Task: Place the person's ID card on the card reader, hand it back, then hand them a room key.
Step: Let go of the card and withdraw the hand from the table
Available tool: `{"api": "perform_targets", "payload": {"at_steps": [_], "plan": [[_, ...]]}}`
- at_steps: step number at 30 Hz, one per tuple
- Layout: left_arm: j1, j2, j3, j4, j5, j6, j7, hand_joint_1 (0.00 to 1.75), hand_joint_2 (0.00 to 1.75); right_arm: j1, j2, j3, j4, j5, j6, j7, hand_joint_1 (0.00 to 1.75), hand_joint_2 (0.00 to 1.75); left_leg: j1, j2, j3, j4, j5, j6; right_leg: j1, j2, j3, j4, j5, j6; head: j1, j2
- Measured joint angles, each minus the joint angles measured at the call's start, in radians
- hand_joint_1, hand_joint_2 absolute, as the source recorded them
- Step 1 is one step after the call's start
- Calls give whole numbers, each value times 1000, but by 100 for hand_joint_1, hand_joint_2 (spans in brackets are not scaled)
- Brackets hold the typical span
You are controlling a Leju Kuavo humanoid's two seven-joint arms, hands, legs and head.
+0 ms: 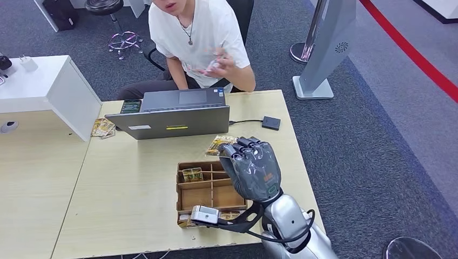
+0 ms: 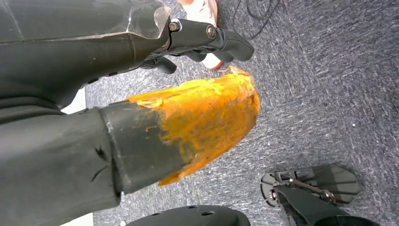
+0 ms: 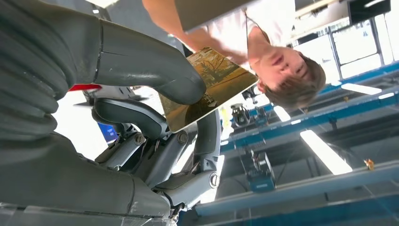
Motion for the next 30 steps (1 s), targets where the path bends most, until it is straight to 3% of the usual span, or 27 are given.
{"api": "perform_targets", "payload": {"at_steps": [15,21,22,25,26,29,30], "plan": [[-3,-7,-27,0,-27,0,2,0,0,-113,80,-46,172,35,-1,30,175,175,0,0,0,0,0,0,0,0,0,0,0,0,0,0],[-4,-8,-35,0,-29,0,2,0,0,-145,101,-58,252,33,60,64,174,175,0,0,0,0,0,0,0,0,0,0,0,0,0,0],[-4,-8,-36,0,-29,1,3,0,0,-150,102,-60,261,32,72,71,152,175,0,0,0,0,0,0,0,0,0,0,0,0,0,0],[-4,-8,-38,0,-28,2,10,0,0,-160,107,-67,286,26,116,96,22,175,0,0,0,0,0,0,0,0,0,0,0,0,0,0],[-4,-8,-38,0,-28,2,12,0,0,-162,108,-70,293,24,129,105,0,175,0,0,0,0,0,0,0,0,0,0,0,0,0,0],[-3,-8,-39,0,-27,4,14,0,0,-165,111,-77,308,21,158,126,0,175,0,0,0,0,0,0,0,0,0,0,0,0,0,0],[-4,-8,-39,0,-27,4,14,0,0,-165,112,-79,312,20,163,130,0,131,0,0,0,0,0,0,0,0,0,0,0,0,0,0]]}}
